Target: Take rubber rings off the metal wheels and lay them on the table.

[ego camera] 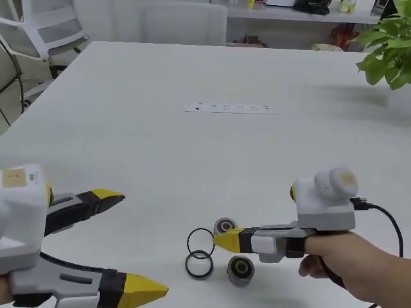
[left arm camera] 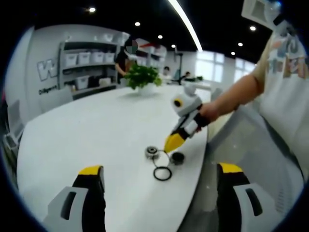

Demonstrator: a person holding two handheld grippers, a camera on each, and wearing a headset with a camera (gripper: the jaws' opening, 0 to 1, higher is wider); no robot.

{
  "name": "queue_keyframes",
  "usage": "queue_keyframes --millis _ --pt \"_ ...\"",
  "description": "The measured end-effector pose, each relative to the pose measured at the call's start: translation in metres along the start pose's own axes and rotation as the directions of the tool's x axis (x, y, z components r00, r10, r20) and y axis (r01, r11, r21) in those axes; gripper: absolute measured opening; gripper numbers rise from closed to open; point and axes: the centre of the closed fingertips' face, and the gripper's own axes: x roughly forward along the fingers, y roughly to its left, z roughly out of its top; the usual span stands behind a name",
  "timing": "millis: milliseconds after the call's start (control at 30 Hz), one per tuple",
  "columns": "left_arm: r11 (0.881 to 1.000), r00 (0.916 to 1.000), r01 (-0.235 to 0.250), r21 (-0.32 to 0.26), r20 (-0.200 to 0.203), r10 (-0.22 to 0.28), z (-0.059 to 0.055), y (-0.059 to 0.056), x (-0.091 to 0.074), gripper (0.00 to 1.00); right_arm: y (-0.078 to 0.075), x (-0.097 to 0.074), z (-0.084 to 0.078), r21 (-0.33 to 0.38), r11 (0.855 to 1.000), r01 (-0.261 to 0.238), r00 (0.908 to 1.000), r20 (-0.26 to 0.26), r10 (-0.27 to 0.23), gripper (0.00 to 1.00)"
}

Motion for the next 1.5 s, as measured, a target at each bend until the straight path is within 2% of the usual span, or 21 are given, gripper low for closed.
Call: queue_keyframes --millis 200,433,867,1500 --pt "1.000 0.9999 -0.003 -0.010 0.011 0.003 0.001 -0.001 -0.002 0.99 -0.001 0.004 -0.006 0.033 0.999 -0.005 0.9996 -0.026 0.006 0.00" --pt "1.000 1.0000 0.003 -0.021 0.002 -0.003 -0.006 -0.006 -0.001 1.00 -0.003 0.008 -0.012 0.037 0.999 0.000 0.9983 -0.058 0.002 0.00" --pt "1.000 0.9999 -0.013 -0.026 -0.001 0.013 -0.007 -0.002 -0.004 0.99 -0.012 0.011 -0.023 0.044 0.999 0.027 0.9934 -0.112 -0.022 0.00" --pt "1.000 0.9998 -0.018 -0.026 -0.009 0.017 -0.009 -0.001 -0.007 0.99 -0.016 0.014 -0.026 0.046 0.998 0.045 0.9908 -0.130 -0.039 0.00"
